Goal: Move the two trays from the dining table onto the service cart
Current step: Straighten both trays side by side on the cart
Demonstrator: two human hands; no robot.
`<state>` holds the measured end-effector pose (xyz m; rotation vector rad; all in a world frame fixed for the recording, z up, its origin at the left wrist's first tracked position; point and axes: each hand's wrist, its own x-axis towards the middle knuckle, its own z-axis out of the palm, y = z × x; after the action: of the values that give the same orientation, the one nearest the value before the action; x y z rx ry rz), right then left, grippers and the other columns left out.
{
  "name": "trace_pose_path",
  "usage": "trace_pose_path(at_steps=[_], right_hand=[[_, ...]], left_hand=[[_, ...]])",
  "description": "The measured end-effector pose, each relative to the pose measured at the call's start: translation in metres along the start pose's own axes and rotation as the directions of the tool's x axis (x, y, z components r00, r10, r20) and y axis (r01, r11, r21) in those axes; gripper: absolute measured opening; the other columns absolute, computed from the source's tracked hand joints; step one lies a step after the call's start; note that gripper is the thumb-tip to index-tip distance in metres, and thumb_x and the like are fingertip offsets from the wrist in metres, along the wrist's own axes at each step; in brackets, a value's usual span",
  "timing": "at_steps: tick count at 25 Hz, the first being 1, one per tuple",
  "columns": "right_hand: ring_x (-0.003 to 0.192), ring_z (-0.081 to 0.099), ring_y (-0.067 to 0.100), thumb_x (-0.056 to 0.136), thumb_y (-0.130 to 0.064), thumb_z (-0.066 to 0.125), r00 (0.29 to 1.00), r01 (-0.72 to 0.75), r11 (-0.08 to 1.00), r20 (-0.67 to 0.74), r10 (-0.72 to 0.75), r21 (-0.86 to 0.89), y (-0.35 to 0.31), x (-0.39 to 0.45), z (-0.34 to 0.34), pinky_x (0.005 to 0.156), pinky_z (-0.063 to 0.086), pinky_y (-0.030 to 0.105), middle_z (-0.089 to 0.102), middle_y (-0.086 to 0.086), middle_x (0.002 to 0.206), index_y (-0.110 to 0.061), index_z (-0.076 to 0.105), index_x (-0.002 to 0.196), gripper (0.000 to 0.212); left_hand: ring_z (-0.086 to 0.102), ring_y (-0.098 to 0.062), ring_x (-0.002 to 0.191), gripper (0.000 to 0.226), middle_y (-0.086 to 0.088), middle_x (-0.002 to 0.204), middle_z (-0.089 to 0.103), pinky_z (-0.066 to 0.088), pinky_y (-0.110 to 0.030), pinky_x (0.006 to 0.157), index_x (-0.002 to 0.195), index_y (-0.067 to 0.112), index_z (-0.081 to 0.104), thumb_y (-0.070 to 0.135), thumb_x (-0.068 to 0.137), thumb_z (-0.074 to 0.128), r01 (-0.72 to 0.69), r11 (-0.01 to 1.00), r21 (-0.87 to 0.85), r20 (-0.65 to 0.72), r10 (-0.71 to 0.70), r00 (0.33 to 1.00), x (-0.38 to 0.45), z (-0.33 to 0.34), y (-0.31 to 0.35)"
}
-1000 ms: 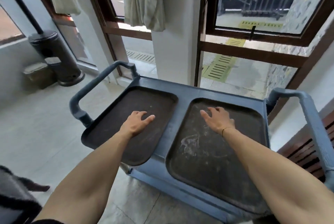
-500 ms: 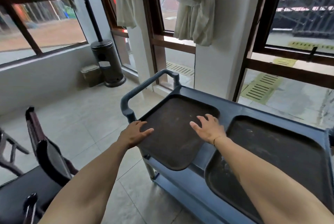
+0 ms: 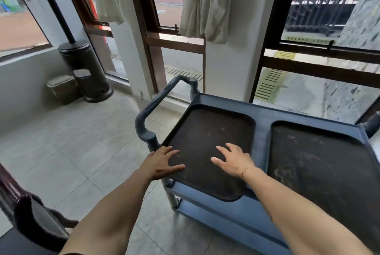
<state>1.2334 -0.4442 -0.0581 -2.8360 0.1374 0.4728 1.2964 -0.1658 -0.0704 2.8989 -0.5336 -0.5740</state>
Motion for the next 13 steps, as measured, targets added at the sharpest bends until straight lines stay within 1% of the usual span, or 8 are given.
trace_pose_path(at_steps=[3,6,8,11,13], right_hand=[[0.15,0.008,0.023,0.09,-0.074,0.029,0.997,-0.059,0.998,0.043,0.058,0.029,-0.016,-0.01,0.023,0.115,0.022,0.051,0.013,0.0,0.164,-0.039,0.021,0.154,0.074],[0.151,0.003,0.023,0.083,-0.082,0.028,0.989,-0.129,0.991,0.084,0.126,0.031,-0.025,-0.022,0.043,0.116,0.018,0.051,0.009,-0.001,0.165,-0.042,0.015,0.154,0.082],[0.151,-0.002,0.024,0.072,-0.091,0.027,0.982,-0.148,0.989,0.123,0.143,0.029,-0.029,-0.029,0.055,0.117,0.012,0.054,0.004,-0.002,0.165,-0.046,0.01,0.153,0.094],[0.15,-0.013,0.03,0.051,-0.099,0.024,0.978,-0.111,0.994,0.173,0.112,-0.019,-0.038,-0.033,0.071,0.114,-0.004,0.062,-0.008,-0.004,0.165,-0.053,0.001,0.151,0.112],[0.148,-0.019,0.036,0.047,-0.1,0.029,0.975,-0.106,0.993,0.188,0.116,-0.059,-0.043,-0.028,0.081,0.11,-0.008,0.068,-0.016,-0.004,0.164,-0.056,-0.005,0.148,0.116]], left_hand=[[0.007,-0.022,0.154,0.095,0.006,0.168,0.009,0.011,-0.048,0.122,0.156,0.043,0.019,0.091,0.075,0.032,-0.121,0.989,0.086,0.088,0.113,0.99,0.012,0.009,-0.015],[-0.002,-0.019,0.155,0.107,0.01,0.169,-0.001,0.006,-0.048,0.124,0.156,0.047,0.013,0.1,0.063,0.025,-0.251,0.961,0.116,0.14,0.234,0.962,0.026,0.021,-0.021],[-0.008,-0.016,0.154,0.113,0.012,0.168,-0.009,0.002,-0.05,0.124,0.156,0.048,0.011,0.102,0.057,0.022,-0.338,0.932,0.133,0.161,0.316,0.935,0.031,0.028,-0.022],[-0.015,-0.017,0.153,0.111,0.014,0.166,-0.016,-0.004,-0.058,0.121,0.154,0.052,0.003,0.101,0.058,0.027,-0.43,0.882,0.192,0.203,0.393,0.897,0.037,0.037,-0.027],[-0.018,-0.02,0.153,0.109,0.014,0.166,-0.018,-0.006,-0.062,0.119,0.152,0.056,-0.005,0.101,0.059,0.029,-0.462,0.855,0.235,0.223,0.415,0.882,0.042,0.041,-0.032]])
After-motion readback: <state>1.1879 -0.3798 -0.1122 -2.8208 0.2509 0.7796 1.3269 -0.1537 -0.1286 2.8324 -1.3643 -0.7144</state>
